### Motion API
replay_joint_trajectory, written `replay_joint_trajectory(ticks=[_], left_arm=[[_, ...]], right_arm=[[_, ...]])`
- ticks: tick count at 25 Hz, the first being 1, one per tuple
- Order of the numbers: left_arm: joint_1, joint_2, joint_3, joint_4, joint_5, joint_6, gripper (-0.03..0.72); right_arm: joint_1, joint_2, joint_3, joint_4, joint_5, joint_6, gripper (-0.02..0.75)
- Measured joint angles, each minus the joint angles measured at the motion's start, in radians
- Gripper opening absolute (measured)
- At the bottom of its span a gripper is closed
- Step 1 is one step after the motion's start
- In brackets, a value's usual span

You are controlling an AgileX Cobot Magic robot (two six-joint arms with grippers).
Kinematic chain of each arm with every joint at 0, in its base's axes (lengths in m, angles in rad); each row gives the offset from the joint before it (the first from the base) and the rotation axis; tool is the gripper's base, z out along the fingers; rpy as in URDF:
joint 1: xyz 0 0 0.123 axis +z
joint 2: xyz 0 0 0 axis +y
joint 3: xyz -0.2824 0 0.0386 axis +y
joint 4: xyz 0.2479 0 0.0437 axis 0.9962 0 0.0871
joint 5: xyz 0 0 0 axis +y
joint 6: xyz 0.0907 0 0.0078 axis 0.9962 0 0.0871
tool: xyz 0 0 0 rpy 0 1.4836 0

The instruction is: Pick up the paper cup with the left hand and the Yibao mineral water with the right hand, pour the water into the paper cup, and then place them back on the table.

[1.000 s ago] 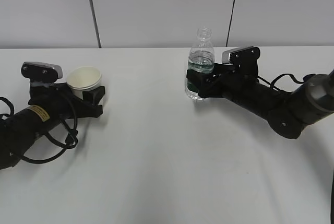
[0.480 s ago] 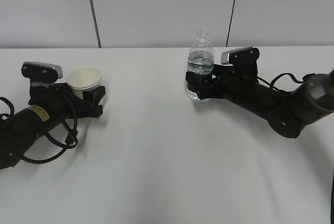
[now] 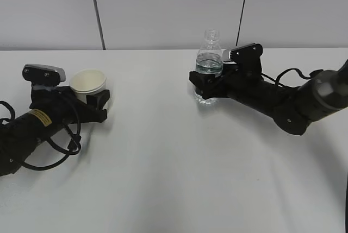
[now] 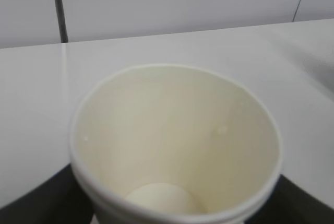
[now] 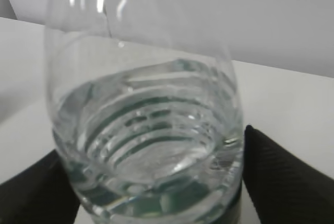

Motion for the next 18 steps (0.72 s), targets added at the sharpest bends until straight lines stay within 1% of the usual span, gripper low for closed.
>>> replay_joint_trajectory(ticks=[7,10,12,13,14,18], left_arm=[[0.0,0.0,0.0,0.011,0.0,0.0,0.47],[0.0,0.0,0.0,0.016,0.0,0.0,0.47],[0.0,0.0,0.0,0.016,0.0,0.0,0.47],[0.0,0.0,0.0,0.017,0.0,0.0,0.47],[0.0,0.0,0.0,0.017,0.0,0.0,0.47],[0.0,0.0,0.0,0.03,0.0,0.0,0.47]], right_arm=[[0.0,0.002,-0.024,0.0,0.01,0.0,0.667],[0.0,0.002,-0.025,-0.004,0.012,0.0,0.618],[0.0,0.002,-0.025,-0.004,0.012,0.0,0.562],[0.0,0.002,-0.025,-0.004,0.012,0.0,0.555],[0.0,0.002,-0.025,-0.004,0.012,0.0,0.529],[0.0,0.002,-0.026,-0.004,0.012,0.0,0.502]])
